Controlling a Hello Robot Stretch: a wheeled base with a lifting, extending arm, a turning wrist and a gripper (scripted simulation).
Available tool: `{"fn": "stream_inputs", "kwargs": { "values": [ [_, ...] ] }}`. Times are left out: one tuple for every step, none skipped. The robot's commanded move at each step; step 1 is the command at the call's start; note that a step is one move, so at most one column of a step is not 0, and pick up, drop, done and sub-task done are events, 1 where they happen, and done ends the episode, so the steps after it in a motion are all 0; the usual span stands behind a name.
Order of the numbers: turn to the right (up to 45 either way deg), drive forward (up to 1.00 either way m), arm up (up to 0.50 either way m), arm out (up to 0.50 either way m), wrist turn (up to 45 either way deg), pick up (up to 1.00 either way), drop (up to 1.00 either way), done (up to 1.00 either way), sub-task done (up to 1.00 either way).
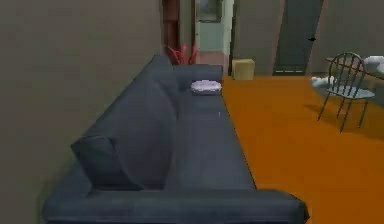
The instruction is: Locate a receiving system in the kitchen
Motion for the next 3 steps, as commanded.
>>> {"fn": "stream_inputs", "kwargs": {
  "values": [
    [45.0, 0.0, 0.0, 0.0, 0.0, 0.0, 0.0, 0.0, 0.0],
    [24.0, 0.0, 0.0, 0.0, 0.0, 0.0, 0.0, 0.0, 0.0],
    [0.0, 1.0, 0.0, 0.0, 0.0, 0.0, 0.0, 0.0, 0.0]
  ]
}}
